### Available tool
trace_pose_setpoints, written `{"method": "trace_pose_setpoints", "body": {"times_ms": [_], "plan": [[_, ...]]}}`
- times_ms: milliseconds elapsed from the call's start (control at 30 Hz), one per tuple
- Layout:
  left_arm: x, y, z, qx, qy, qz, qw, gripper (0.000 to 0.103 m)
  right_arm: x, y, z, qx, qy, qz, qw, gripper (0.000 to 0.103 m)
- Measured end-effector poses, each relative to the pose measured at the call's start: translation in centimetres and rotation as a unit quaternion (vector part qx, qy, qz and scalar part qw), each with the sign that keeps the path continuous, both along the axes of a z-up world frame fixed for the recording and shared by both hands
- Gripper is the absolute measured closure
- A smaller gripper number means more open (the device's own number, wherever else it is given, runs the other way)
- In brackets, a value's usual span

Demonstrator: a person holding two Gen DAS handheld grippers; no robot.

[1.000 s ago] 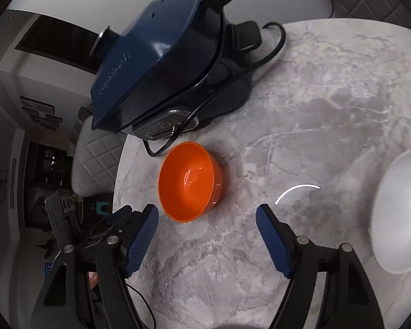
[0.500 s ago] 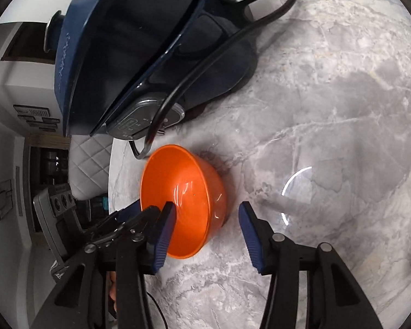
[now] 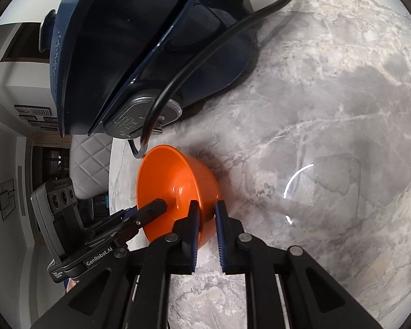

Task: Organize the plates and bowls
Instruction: 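Lift the orange bowl with both grippers and lower it into the patterned bowl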

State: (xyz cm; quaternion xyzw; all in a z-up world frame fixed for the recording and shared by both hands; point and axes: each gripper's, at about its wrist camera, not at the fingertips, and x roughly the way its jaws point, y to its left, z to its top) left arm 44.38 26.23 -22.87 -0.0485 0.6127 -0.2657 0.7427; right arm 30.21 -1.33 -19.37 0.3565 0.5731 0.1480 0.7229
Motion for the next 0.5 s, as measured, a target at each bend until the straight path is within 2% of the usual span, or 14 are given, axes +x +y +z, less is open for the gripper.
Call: {"method": "trace_pose_setpoints", "body": {"times_ms": [267, 500], "plan": [[-1.5, -0.7, 0.7, 0.008, -0.002, -0.001, 1.0, 0.087, -0.4, 0.2, 0.6, -0.005, -0.003, -0.002, 1.0, 0.089], [-3.8, -1.9, 2.5, 0.006, -0.007, -0.003, 1.0, 0.087, -1.5, -0.1, 1.9, -0.005, -0.009, -0.004, 1.0, 0.089]]}}
